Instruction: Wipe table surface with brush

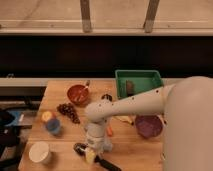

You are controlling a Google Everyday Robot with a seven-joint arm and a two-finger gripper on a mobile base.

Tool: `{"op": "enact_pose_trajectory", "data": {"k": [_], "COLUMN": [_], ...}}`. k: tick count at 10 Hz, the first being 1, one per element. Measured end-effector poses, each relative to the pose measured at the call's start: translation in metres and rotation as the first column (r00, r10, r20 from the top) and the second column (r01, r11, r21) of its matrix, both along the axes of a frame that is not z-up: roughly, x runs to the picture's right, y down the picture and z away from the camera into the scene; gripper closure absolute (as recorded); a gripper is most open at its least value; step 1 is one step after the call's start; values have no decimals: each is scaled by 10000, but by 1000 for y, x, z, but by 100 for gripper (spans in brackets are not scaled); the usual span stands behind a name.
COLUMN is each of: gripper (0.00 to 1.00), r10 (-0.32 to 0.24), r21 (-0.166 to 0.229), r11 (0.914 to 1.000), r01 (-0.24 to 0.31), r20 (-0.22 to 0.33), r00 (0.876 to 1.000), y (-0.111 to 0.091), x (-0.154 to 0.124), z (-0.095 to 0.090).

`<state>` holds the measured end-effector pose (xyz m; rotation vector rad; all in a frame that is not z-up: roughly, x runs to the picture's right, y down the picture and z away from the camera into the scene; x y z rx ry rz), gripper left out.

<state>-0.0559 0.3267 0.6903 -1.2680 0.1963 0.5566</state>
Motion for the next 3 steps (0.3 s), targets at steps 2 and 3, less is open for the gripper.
{"op": "enact_pose_trajectory", "data": {"k": [2, 3], "gripper": [100, 100], "r10": [-56, -121], "r21": [170, 258], "r11": [9998, 9996], "r01": [56, 118], "r20": [13, 103], "r00": [10000, 9999], "y": [-18, -29], "x": [-13, -28], "z": [22, 35]}}
